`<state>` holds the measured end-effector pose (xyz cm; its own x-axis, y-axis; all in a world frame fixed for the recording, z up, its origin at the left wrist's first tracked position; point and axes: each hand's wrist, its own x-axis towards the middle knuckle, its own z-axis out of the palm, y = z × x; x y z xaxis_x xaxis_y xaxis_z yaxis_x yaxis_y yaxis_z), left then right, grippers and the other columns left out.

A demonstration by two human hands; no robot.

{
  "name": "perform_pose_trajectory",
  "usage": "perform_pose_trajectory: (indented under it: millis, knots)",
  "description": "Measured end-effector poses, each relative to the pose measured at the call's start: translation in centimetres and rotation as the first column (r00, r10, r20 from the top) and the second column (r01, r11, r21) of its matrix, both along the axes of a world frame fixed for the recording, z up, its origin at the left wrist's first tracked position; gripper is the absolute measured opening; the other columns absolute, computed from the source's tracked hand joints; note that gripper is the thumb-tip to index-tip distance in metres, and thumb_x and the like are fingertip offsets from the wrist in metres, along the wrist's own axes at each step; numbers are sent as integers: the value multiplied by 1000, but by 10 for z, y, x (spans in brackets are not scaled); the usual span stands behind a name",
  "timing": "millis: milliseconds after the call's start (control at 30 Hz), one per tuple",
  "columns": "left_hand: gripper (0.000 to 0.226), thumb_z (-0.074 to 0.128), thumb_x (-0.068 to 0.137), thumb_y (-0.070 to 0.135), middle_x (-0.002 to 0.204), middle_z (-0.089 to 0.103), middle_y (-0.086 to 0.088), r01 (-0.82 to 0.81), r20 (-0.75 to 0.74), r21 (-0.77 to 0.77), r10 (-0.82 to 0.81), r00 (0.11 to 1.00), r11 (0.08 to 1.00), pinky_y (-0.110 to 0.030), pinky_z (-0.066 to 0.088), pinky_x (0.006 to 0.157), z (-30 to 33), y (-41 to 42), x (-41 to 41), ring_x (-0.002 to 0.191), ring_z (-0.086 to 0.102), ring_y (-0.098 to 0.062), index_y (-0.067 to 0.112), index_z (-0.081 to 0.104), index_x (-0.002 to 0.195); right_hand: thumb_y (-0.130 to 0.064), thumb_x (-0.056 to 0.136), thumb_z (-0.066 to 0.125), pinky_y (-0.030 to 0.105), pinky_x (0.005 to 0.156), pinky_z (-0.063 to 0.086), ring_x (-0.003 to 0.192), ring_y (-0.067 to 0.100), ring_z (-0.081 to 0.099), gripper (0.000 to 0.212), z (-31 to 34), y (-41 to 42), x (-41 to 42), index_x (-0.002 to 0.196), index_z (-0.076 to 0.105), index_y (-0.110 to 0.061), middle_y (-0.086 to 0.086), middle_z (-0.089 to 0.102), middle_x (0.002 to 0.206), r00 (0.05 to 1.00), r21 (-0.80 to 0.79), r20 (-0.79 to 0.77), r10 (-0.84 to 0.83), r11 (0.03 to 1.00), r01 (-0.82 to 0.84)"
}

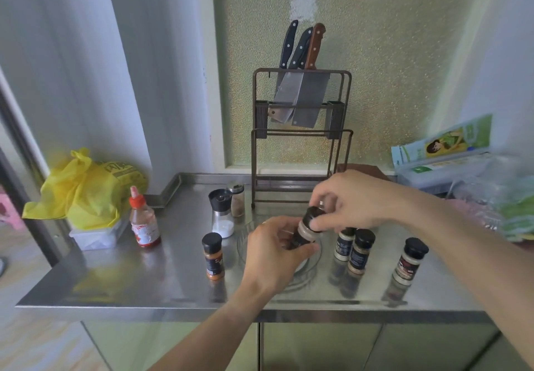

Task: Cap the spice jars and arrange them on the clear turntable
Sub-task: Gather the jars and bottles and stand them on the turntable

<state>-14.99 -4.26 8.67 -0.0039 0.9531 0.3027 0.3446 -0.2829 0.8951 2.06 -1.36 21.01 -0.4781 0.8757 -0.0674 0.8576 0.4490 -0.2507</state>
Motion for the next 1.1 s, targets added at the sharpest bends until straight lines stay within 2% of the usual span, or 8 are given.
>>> perform_pose_trajectory:
  millis: [133,267,400,500,633,767,867,1100]
  knots:
    - [30,91,72,25,90,79,15,21,11,1,-21,1000,1000,-36,62,83,-5,0,1,81,75,-3,27,78,100,-55,75,80,29,82,58,84,2,73,64,0,2,3,132,55,-41,-15,71,109,1000,-54,0,18,998,-18]
    - [30,91,71,26,87,80,15,16,8,-12,-16,1000,1000,-38,63,82,-10,0,1,80,75,-4,27,78,97,-68,86,60,26,70,57,65,4,73,48,-3,4,0,97,75,-23,-7,78,76,997,15,47,-56,998,56]
    - [28,91,70,27,86,79,14,15,13,-22,-15,1000,1000,-38,63,81,-12,0,1,78,75,-3,27,78,95,-54,79,77,30,78,58,80,4,73,48,-5,5,1,122,63,-38,-13,75,97,1000,-70,-8,3,998,-4]
    - [30,91,70,27,87,80,14,26,12,-26,-26,1000,999,-38,63,82,-13,0,0,80,75,-4,26,78,97,-60,91,61,24,67,56,64,5,74,42,-6,5,-1,98,74,-21,-6,78,75,998,-14,27,-63,998,63]
    - [30,91,70,26,86,80,13,29,26,-32,-28,999,999,-38,63,82,-16,0,-1,79,75,-5,26,78,97,-52,79,78,31,78,57,80,3,72,48,-7,6,-3,122,62,-37,-12,76,93,1000,-56,17,2,998,-1]
    - [28,91,70,24,85,80,10,22,36,-55,-20,999,998,-41,63,81,-19,1,-3,79,76,-10,25,78,96,-65,81,68,34,79,60,74,7,74,47,-11,9,-4,102,75,-24,-6,79,80,993,1,108,-35,999,35]
    - [27,90,71,21,84,80,7,34,44,-63,-32,999,997,-43,62,80,-20,2,-5,78,77,-15,24,78,95,-55,76,79,27,80,57,87,2,71,57,-13,9,-4,128,61,-39,-16,71,105,998,-66,56,24,998,-21]
    - [21,88,75,19,81,79,6,19,46,-19,-18,999,1000,-35,61,77,-18,-5,-7,75,74,-14,23,78,94,-40,83,80,8,61,44,69,-8,66,33,-29,9,-12,114,74,-31,-26,62,66,995,36,-104,8,999,-5]
